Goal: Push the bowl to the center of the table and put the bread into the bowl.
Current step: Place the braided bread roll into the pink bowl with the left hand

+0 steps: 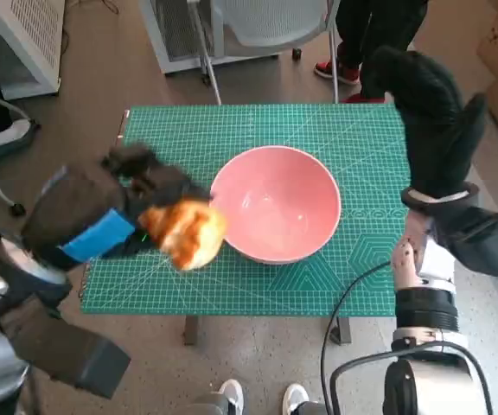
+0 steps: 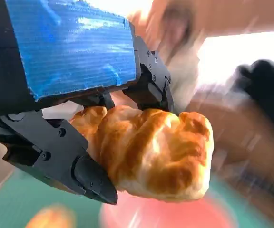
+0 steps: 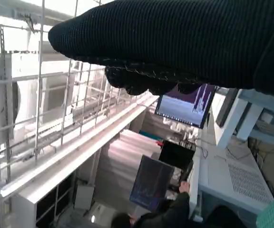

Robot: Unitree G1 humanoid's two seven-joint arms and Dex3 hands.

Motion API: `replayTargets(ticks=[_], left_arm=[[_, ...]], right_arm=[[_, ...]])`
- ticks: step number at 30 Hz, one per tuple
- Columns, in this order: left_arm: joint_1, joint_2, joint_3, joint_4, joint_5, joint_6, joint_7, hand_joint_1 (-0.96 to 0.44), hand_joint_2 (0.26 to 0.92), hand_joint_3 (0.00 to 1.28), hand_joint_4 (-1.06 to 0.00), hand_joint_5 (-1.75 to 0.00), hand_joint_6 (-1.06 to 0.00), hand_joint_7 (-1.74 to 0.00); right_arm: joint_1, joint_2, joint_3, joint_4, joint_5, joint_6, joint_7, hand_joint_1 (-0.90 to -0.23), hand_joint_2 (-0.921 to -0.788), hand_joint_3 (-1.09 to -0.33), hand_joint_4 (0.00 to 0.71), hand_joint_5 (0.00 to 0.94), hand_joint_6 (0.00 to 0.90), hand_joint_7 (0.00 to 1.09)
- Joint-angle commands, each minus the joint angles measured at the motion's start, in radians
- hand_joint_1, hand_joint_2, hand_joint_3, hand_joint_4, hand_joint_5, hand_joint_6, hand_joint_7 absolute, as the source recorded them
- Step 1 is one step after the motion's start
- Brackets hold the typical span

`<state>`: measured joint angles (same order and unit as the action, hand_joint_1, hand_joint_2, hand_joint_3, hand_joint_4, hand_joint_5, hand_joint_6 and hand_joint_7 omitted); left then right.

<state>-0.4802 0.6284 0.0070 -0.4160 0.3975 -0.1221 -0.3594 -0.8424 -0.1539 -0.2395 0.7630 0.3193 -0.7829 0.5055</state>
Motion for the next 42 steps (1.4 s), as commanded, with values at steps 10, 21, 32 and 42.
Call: replayTargets(ticks=[10, 21, 32, 42], left_arm=[[-0.272, -0.154, -0.247, 0.441, 0.132, -0.140, 0.068, 0.00, 0.894, 0.01, -0.82, -1.03, -0.74, -1.04], [-0.458, -0.241, -0.382, 0.915, 0.252, -0.285, 0.187, 0.00, 0.920, 0.04, -0.71, -1.12, -0.66, -1.16], [-0.508, -0.243, -0.434, 1.118, 0.282, -0.304, 0.193, -0.41, 0.849, 0.05, -0.22, -0.16, -0.20, -0.49], [-0.505, -0.203, -0.432, 1.125, 0.273, -0.356, 0.200, -0.66, 0.863, 0.01, -0.08, 0.00, -0.14, -0.24]], right_arm=[[0.024, -0.008, 0.001, -0.004, 0.005, 0.006, 0.011, -0.503, -0.921, -0.452, 0.339, 0.003, 0.466, 0.01], [0.058, -0.023, 0.000, -0.061, 0.009, 0.021, 0.012, -0.495, -0.921, -0.455, 0.339, 0.002, 0.465, 0.01], [0.096, -0.037, -0.002, -0.128, 0.000, 0.036, -0.013, -0.486, -0.921, -0.462, 0.337, 0.000, 0.449, 0.00], [0.107, -0.037, 0.006, -0.138, -0.029, 0.024, -0.054, -0.482, -0.921, -0.467, 0.349, 0.005, 0.452, 0.00]])
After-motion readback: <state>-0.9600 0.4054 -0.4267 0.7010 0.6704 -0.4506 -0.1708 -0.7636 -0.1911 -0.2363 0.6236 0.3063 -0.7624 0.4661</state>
